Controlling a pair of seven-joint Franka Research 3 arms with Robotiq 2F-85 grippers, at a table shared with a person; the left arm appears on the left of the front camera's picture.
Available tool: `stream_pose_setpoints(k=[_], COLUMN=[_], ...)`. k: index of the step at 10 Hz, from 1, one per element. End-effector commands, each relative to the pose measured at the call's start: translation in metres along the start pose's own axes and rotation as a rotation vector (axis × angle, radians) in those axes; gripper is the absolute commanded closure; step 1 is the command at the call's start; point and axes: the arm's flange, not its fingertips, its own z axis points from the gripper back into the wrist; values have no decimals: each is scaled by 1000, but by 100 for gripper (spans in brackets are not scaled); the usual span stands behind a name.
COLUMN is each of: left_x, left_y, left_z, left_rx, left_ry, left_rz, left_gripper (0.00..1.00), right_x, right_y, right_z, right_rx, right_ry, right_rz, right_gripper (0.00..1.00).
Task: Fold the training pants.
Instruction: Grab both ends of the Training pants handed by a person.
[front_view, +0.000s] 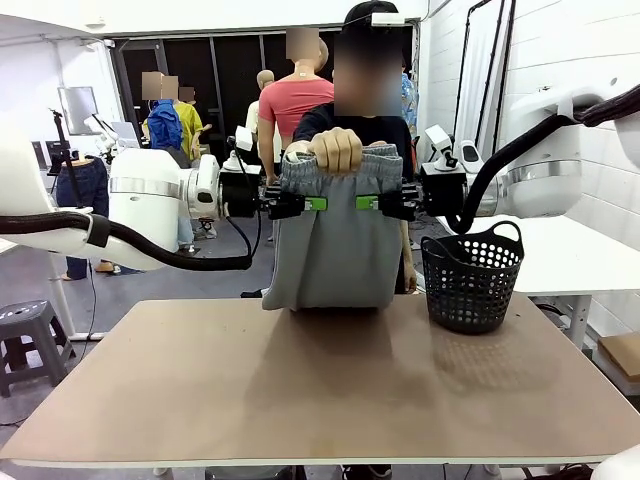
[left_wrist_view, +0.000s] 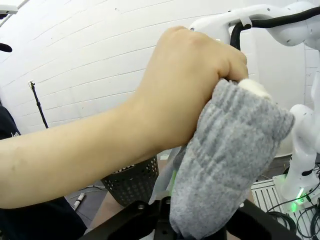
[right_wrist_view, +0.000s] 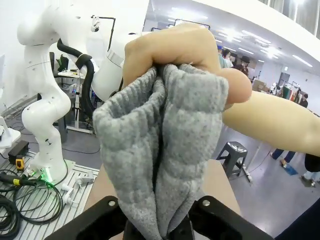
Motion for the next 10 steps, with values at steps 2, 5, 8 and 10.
stream_pose_setpoints(k=[2, 5, 8, 10], left_x=[0, -6, -8, -8], left_y=[6, 11, 4, 4], left_z=[-4, 0, -1, -1], left_rx=[-8, -11, -11, -11], left_ry=[-42, -87, -28, -28], left_rz=[41, 69, 40, 40], left_gripper=[100, 100, 100, 100], right_x=[4, 4, -2, -2], right_y=[-10, -16, -6, -6], right_z=[-5, -11, -3, -3], right_rx=[27, 32, 12, 12], right_ry=[-24, -6, -6, -6], right_rz=[-30, -28, -17, -17], right_gripper=[100, 100, 100, 100])
